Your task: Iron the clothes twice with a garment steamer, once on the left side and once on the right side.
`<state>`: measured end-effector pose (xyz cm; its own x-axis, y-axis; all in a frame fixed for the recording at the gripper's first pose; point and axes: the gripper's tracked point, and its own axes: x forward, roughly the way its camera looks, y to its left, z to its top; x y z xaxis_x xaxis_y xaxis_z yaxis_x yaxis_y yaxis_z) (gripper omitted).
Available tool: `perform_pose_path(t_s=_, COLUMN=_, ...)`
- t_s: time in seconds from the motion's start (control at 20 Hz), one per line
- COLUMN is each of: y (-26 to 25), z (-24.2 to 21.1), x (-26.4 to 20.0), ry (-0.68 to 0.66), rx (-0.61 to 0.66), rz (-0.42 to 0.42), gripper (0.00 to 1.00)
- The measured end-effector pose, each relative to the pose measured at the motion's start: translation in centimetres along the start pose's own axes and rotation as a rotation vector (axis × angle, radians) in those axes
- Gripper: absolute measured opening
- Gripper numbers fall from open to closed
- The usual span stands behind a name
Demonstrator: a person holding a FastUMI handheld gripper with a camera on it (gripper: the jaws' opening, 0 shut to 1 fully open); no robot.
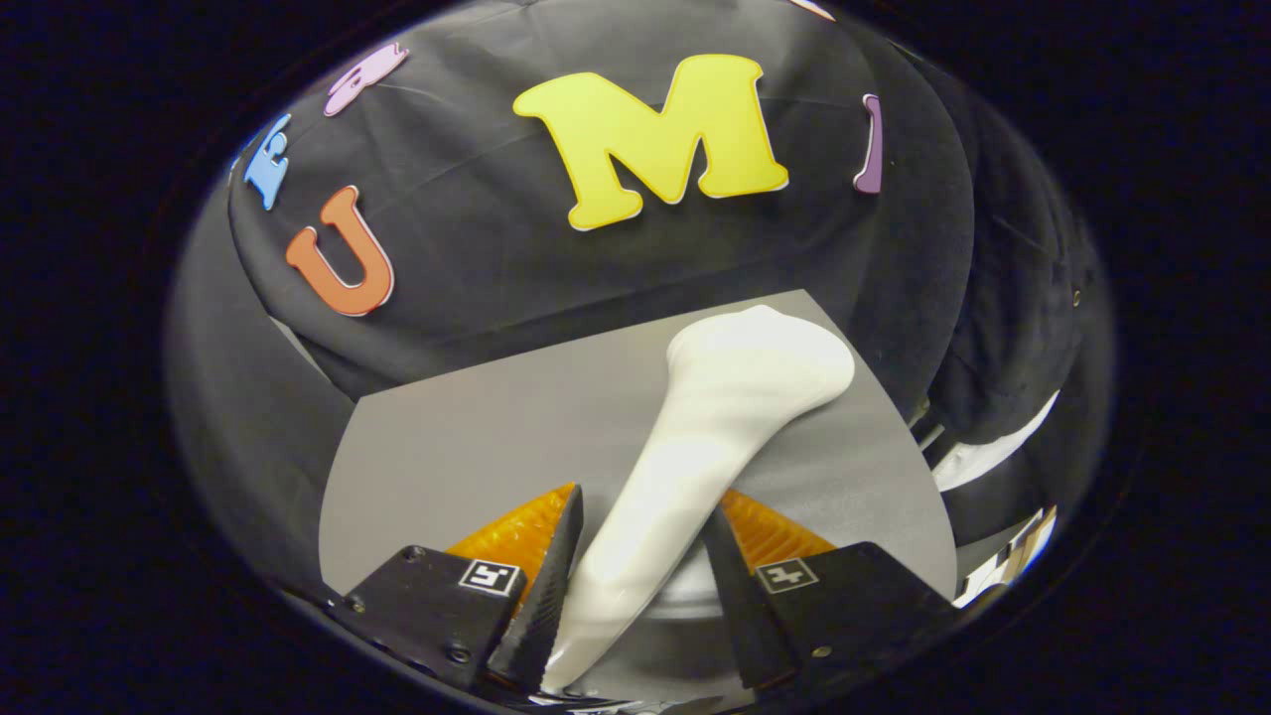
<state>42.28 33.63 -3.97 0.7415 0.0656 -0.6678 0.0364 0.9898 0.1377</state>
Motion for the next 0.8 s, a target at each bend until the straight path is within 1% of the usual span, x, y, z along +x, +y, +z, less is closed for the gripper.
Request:
perform_pose_path(t_s=0.1, y=0.3, z=0.0, x=0.0, ry=-0.003, rx=0.010, rz=0.015, gripper=0.69)
perform_pose_path(t_s=0.2, y=0.9, z=0.0, x=0.0, ry=-0.004, rx=0.026, rz=0.050, gripper=0.63)
perform_pose_path(t_s=0.25, y=1.1, z=0.1, x=-0.2, ry=-0.018, rx=0.030, rz=0.063, gripper=0.58)
perform_pose_path(t_s=0.3, y=1.3, z=0.5, x=-0.6, ry=-0.042, rx=0.023, rz=0.075, gripper=0.56)
perform_pose_path(t_s=0.45, y=3.2, z=1.8, x=-3.0, ry=-0.147, rx=-0.028, rz=0.150, gripper=0.49)
perform_pose_path(t_s=0.55, y=3.4, z=1.9, x=-5.2, ry=-0.204, rx=-0.065, rz=0.168, gripper=0.43)
perform_pose_path(t_s=0.65, y=3.8, z=0.9, x=-6.7, ry=-0.220, rx=-0.088, rz=0.201, gripper=0.38)
perform_pose_path(t_s=0.8, y=3.9, z=-0.4, x=-9.0, ry=-0.239, rx=-0.115, rz=0.252, gripper=0.36)
